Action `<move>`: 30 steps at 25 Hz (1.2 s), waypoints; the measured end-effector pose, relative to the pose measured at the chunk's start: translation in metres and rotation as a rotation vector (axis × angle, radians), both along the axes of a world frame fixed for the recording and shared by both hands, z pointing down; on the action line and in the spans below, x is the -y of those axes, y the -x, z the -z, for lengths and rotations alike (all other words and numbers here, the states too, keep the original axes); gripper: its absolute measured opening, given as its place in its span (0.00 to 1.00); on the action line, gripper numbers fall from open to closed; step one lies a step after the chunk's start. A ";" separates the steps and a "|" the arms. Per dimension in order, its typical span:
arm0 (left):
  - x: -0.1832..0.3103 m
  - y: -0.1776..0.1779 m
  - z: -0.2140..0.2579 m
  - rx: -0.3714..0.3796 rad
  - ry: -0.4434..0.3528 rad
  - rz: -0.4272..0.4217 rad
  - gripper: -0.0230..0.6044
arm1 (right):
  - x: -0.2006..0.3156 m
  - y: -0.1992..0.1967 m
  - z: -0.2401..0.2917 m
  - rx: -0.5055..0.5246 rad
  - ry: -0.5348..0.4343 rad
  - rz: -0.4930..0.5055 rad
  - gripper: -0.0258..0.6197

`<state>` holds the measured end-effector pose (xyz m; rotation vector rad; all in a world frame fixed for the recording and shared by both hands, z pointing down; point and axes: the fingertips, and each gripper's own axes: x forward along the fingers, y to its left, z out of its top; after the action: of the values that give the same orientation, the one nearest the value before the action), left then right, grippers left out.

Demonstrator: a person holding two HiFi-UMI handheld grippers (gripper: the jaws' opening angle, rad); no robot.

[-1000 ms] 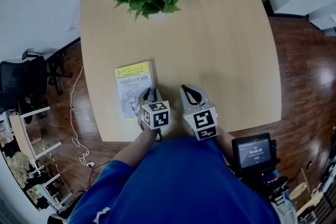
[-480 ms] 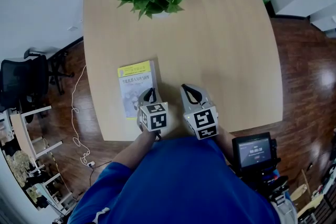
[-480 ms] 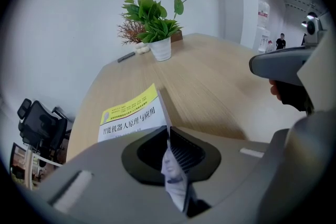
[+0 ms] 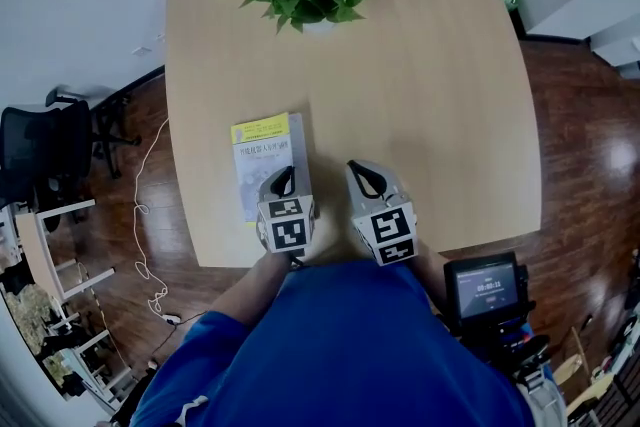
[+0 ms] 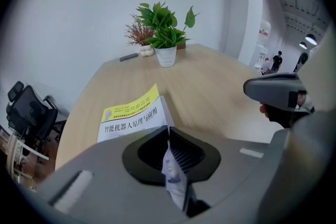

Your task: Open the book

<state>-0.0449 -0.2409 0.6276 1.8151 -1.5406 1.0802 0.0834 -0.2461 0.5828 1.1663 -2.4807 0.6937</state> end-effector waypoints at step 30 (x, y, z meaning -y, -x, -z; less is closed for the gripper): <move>-0.017 0.110 0.055 -0.233 -0.153 0.088 0.07 | -0.035 0.087 0.029 -0.099 -0.067 -0.034 0.04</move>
<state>-0.1548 -0.2240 0.5723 1.8792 -1.5801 0.6984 -0.0032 -0.2110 0.5539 1.2392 -2.4237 0.5511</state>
